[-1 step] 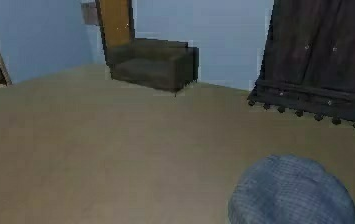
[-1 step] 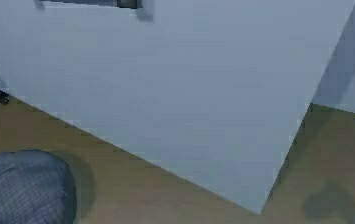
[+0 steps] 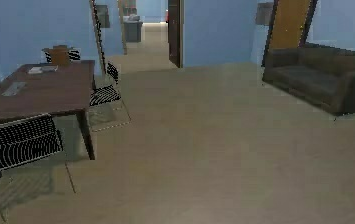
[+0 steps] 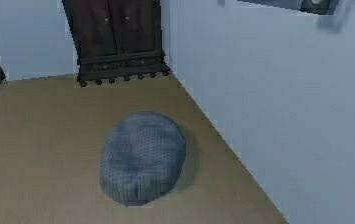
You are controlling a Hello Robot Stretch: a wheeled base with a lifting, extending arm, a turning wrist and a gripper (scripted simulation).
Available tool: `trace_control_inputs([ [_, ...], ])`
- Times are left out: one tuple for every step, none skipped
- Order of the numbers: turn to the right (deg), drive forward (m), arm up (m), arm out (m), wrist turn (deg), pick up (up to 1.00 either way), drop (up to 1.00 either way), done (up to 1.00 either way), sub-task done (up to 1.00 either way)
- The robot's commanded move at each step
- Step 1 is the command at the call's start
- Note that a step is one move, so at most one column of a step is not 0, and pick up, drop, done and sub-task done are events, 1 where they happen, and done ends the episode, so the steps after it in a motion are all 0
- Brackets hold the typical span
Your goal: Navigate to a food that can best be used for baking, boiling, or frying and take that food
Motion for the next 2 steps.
trace_control_inputs([
  [0.0,1.0,0.0,0.0,0.0,0.0,0.0,0.0,0.0],
  [0.0,1.0,0.0,0.0,0.0,0.0,0.0,0.0,0.0],
])
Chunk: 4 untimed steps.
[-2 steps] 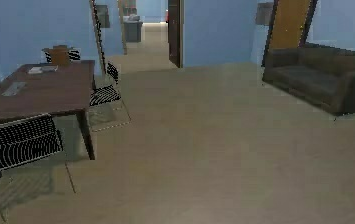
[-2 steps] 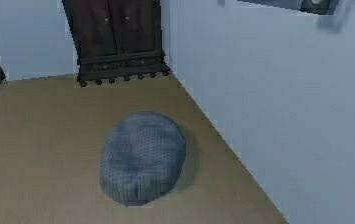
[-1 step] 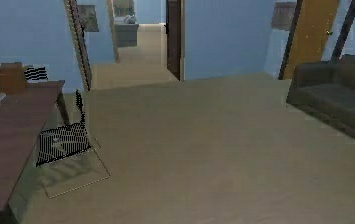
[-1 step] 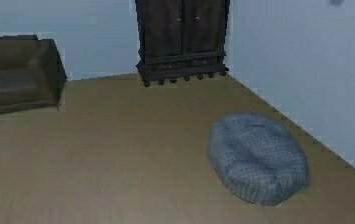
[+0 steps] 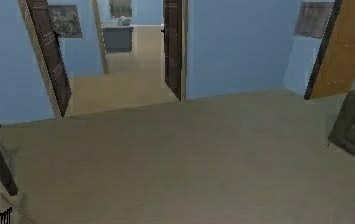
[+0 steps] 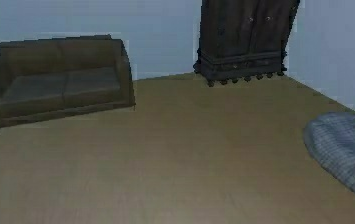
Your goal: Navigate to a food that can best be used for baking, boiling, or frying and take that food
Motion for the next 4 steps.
trace_control_inputs([
  [-3.0,0.0,0.0,0.0,0.0,0.0,0.0,0.0,0.0],
  [0.0,0.25,0.0,0.0,0.0,0.0,0.0,0.0,0.0],
  [-9.0,0.0,0.0,0.0,0.0,0.0,0.0,0.0,0.0],
  [0.0,1.0,0.0,0.0,0.0,0.0,0.0,0.0,0.0],
])
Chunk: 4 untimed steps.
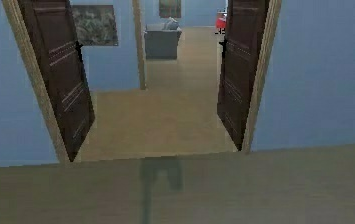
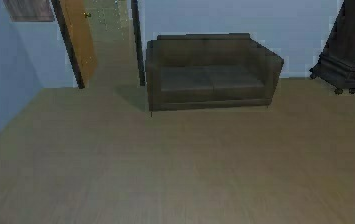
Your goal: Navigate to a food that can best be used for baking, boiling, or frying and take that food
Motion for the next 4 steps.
trace_control_inputs([
  [-3.0,0.0,0.0,0.0,0.0,0.0,0.0,0.0,0.0],
  [0.0,1.0,0.0,0.0,0.0,0.0,0.0,0.0,0.0],
  [0.0,1.0,0.0,0.0,0.0,0.0,0.0,0.0,0.0],
  [0.0,0.85,0.0,0.0,0.0,0.0,0.0,0.0,0.0],
])
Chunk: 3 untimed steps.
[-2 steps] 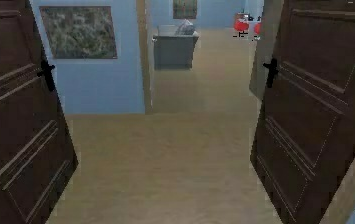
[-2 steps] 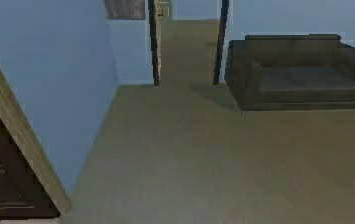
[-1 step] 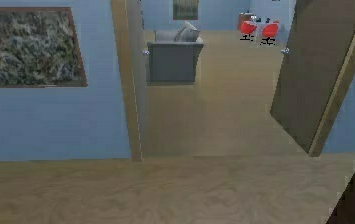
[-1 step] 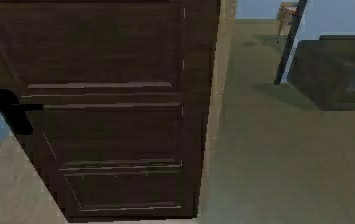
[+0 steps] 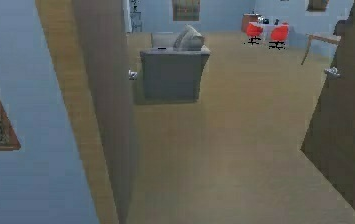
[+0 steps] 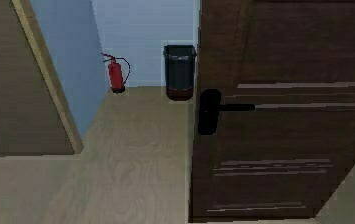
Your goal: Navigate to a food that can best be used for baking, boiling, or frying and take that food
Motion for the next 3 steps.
trace_control_inputs([
  [24.0,0.0,0.0,0.0,0.0,0.0,0.0,0.0,0.0],
  [0.0,0.65,0.0,0.0,0.0,0.0,0.0,0.0,0.0],
  [-9.0,0.0,0.0,0.0,0.0,0.0,0.0,0.0,0.0],
])
